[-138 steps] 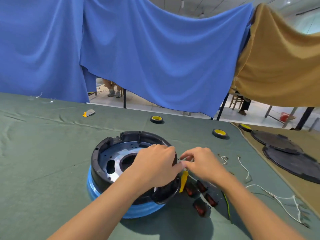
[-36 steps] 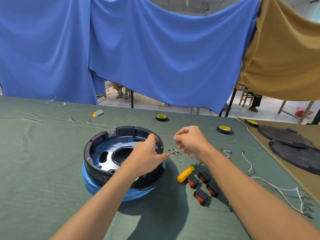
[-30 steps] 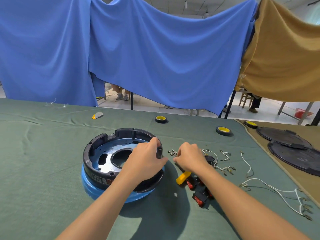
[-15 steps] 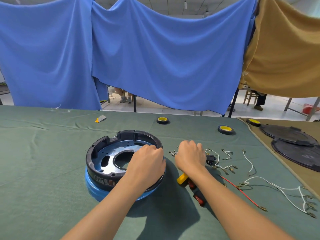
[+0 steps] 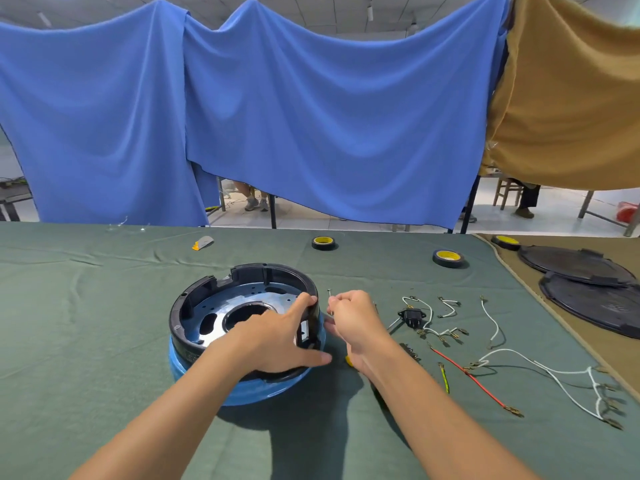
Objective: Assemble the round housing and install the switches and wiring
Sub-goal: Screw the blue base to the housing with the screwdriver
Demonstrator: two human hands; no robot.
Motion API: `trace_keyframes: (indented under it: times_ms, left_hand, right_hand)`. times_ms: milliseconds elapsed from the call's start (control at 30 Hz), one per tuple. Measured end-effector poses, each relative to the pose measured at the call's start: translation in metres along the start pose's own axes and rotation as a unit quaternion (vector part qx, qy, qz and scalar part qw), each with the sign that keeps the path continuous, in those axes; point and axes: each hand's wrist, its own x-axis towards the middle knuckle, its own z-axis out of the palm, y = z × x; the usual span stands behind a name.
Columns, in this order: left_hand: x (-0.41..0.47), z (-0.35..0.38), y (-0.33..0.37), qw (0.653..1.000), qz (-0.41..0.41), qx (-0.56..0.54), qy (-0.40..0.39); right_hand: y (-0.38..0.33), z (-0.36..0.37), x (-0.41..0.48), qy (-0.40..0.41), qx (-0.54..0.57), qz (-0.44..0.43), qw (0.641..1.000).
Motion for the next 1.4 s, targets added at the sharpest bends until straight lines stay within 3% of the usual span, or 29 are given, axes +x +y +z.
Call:
trace_keyframes:
  times_ms: [200,433,633,833,967,1167,1400]
  left_hand:
    - [0.0,0.001,0.006,0.999,0.018,-0.002,0.04]
    - [0.001,0.001,0.001,0.998,0.008,-0.028,0.05]
    - [-0.004,-0.011,-0.006,0.995,0.021,-0.059,0.08]
    - [-0.014,-0.026,0.004,0.993,0.017,-0.077,0.092]
    - [-0.022,-0.031,0.015,0.986,-0.04,0.036,0.156]
    - [-0.035,-0.019,0.027,0.95,-0.064,0.185,0.245]
    - [-0.034,-0.024,0.027,0.915,-0.129,0.204,0.323]
  right_hand:
    - [0.003,0.004,-0.006,-0.019,0.013,0.03,0.999]
    - [-0.002,-0.01,-0.008,-0.025,0.137,0.12,0.983]
    - [-0.005,-0.012,-0.012,-0.06,0.244,0.154,0.956]
    - [-0.011,-0.003,-0.019,-0.076,0.406,0.172,0.894]
    - [-0.014,-0.002,-0.025,-0.113,0.436,0.17,0.877]
    - [-0.021,-0.006,-0.032,-0.175,0.419,0.139,0.88]
    - [-0.029,-0.004,-0.035,-0.245,0.412,0.096,0.872]
